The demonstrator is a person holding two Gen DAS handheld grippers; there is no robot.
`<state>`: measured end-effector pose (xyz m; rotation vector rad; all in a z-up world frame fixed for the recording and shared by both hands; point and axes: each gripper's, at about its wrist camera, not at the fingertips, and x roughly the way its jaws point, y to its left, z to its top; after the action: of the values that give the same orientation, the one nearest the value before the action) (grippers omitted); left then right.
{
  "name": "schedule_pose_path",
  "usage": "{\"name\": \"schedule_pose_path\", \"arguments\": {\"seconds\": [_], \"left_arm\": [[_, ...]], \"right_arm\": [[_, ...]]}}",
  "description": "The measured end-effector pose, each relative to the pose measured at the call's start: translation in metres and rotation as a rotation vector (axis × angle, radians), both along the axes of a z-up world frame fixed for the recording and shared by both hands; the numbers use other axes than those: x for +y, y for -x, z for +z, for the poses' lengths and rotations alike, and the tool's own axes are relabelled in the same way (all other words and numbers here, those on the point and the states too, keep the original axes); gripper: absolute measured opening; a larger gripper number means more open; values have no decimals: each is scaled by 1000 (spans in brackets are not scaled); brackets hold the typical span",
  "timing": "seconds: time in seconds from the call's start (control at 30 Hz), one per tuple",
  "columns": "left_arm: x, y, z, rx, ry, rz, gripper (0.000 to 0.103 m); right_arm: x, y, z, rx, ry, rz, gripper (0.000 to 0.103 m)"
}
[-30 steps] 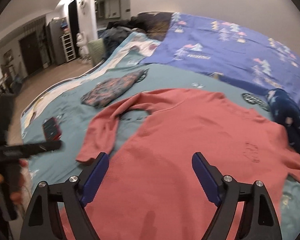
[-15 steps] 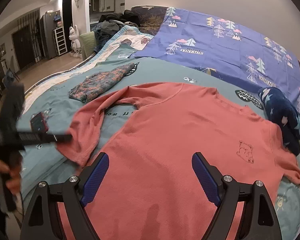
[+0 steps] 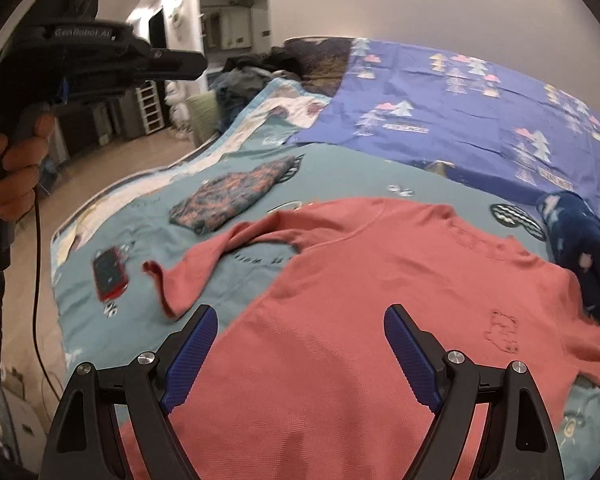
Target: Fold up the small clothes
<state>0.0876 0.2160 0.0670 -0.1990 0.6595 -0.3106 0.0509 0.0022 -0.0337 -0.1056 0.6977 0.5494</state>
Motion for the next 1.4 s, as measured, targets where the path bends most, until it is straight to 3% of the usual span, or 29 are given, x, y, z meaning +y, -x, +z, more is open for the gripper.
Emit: {"name": "schedule_pose_path", "arguments": {"seconds": [0.03,0.1,0.13,0.17,0.2,0.23,0.27,0.3,0.37,0.5,0.63,0.73,0.8,0.9,0.93,0.97,1.07,1.13,1.23,1.4], "left_arm": [[-9,-3,-2,15,-26,-19,3],[-16,-5,-13,58,-51,-38,25],[-16,-5,-22,83,-65,-25,50],[-16,-2,-29,94,-73,-6,58],[-14,1,-38,104,-84,15,56],[-13,2,-46,125,-83,19,43],[-11,4,-53,153,-54,17,19],[-7,4,-56,179,-20,14,11],[-3,8,-53,204,34,11,8],[-12,23,-13,114,-26,25,8],[-25,41,22,31,-49,-6,8],[-32,53,32,-6,-85,-18,9],[-33,56,29,0,-112,-14,16],[-22,52,7,43,-186,63,58],[-17,52,-1,52,-217,94,77],[-10,51,-13,66,-265,138,83],[14,48,-66,140,-444,253,83],[29,50,-100,198,-480,232,83],[49,66,-151,269,-431,138,83],[58,85,-194,285,-325,67,83]], "right_arm": [[-4,-2,-1,3,-4,-14,87],[-15,-6,-5,30,-14,-39,87],[-18,-7,-7,40,-15,-43,87],[-20,-8,-9,51,-15,-45,87],[-21,-10,-12,62,-14,-44,87],[-21,-12,-15,74,-12,-37,87],[-18,-13,-18,86,-11,-23,87],[-15,-13,-20,93,-11,-10,87],[-4,-10,-22,99,-11,39,87],[27,-3,-28,136,-48,177,87],[62,-25,-47,360,-233,317,85],[83,-53,-79,617,-349,306,71],[89,-59,-89,657,-353,279,66],[105,-42,-80,457,-152,282,66],[109,-35,-78,413,-103,299,66],[110,-30,-78,406,-91,311,66],[110,-24,-81,434,-105,325,66],[111,-25,-84,451,-110,327,66],[110,-30,-87,495,-148,333,66],[108,-48,-82,565,-208,338,64]]}}
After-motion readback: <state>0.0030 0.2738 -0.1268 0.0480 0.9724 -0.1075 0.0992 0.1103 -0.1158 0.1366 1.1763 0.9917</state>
